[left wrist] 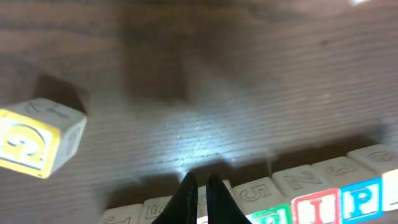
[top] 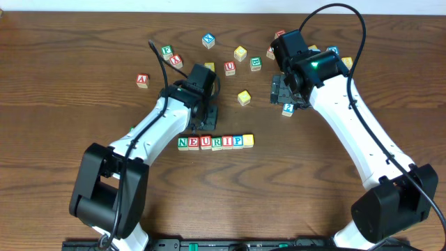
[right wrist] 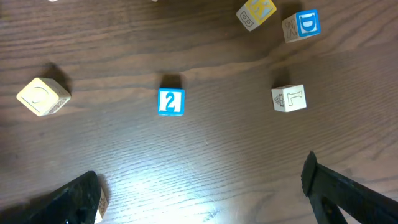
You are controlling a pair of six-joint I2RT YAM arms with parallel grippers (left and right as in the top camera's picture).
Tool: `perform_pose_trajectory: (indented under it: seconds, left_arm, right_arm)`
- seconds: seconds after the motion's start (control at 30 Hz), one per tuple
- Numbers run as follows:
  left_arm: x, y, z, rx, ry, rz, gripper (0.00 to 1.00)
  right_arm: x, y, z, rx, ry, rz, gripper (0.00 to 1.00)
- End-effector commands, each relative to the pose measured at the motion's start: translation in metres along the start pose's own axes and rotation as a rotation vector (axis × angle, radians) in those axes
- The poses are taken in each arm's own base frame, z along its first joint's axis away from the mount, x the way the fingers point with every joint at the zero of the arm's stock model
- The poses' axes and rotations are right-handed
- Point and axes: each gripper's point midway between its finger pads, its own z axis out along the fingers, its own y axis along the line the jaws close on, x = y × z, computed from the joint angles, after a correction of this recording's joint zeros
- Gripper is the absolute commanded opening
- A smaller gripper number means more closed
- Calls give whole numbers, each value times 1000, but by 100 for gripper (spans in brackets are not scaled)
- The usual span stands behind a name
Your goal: Spell out NEURIPS
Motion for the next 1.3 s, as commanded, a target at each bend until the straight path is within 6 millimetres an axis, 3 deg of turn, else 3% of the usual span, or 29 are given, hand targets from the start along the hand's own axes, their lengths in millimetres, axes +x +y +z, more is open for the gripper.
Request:
perform_pose_trajectory:
  seconds: [0.0, 0.57, 1.27]
  left_arm:
    - [5, 2, 5, -5, 11, -10, 7]
    - [1, 2, 6, -1, -7, -13, 7]
    - [22, 1, 16, 23, 50, -49, 7]
  right_arm:
    - [-10, 0, -13, -20, -42, 25, 99]
    - [-8, 2, -13, -26, -36, 19, 99]
    - [-8, 2, -13, -26, -37, 20, 99]
